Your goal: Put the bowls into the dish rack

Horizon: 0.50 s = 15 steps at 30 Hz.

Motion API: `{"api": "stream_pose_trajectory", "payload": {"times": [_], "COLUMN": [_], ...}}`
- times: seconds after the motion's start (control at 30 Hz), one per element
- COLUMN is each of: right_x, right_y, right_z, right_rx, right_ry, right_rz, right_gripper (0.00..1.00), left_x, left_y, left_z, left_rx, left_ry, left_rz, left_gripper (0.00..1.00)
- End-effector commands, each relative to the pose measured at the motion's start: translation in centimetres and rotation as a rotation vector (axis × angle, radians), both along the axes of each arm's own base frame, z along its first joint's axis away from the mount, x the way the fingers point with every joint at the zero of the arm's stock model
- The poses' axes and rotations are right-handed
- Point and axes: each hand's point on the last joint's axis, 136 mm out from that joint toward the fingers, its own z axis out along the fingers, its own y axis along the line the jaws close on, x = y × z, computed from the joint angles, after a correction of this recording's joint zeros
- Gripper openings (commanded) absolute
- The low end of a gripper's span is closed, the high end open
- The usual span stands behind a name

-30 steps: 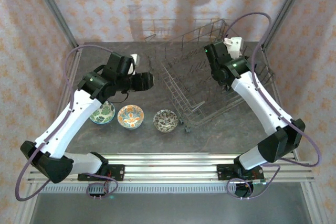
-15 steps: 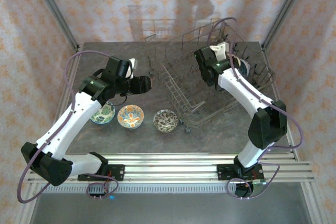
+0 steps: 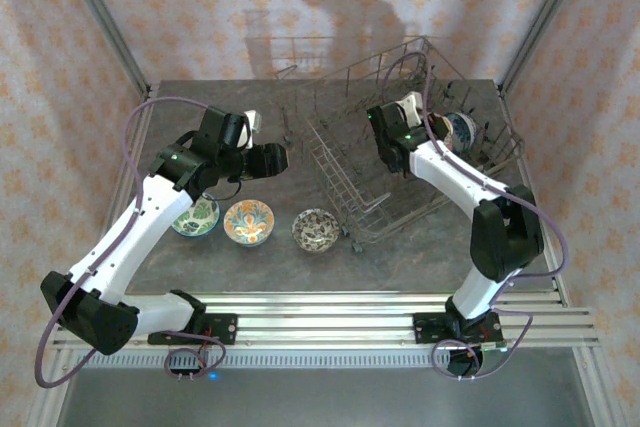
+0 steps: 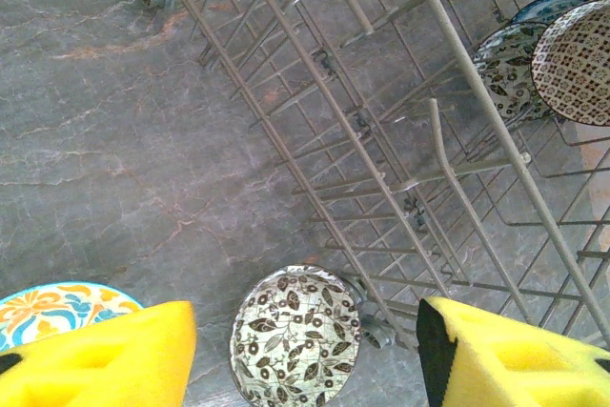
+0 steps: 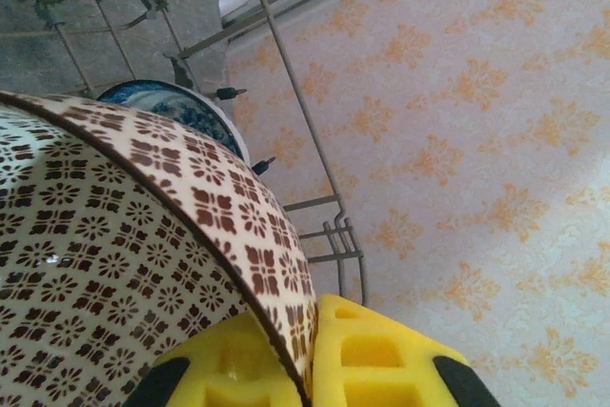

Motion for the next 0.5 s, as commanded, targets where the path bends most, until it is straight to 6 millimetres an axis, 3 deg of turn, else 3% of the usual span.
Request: {"api": "stream_pose_trajectory", "payload": {"times": [0.0,0.37,0.47], "right_x": [0.5,1.1,1.1], "right_y": [-0.6,-0.5,-0.6], "right_z": [1.5,0.3,1.0], "right_rx": [-0.059,-0.13,-0.125], "right_ry": [-0.057,-0.008,-0.025], "right_rz": [-0.054,-0.063,-0.064], "right_gripper": [0.0,0.0,0.0], "left_x": [0.1,-0.3,-0.3], "left_y": [-0.1,0.2,0.2], "left_z": [0.7,0.9,1.1], "left_rx": [-0.023,-0.025,-0.026], "left_ry": [-0.019,-0.022,-0.025], "left_rz": [0.001,0.01,0.008], "left_gripper": [0.63,0.63,0.63]}}
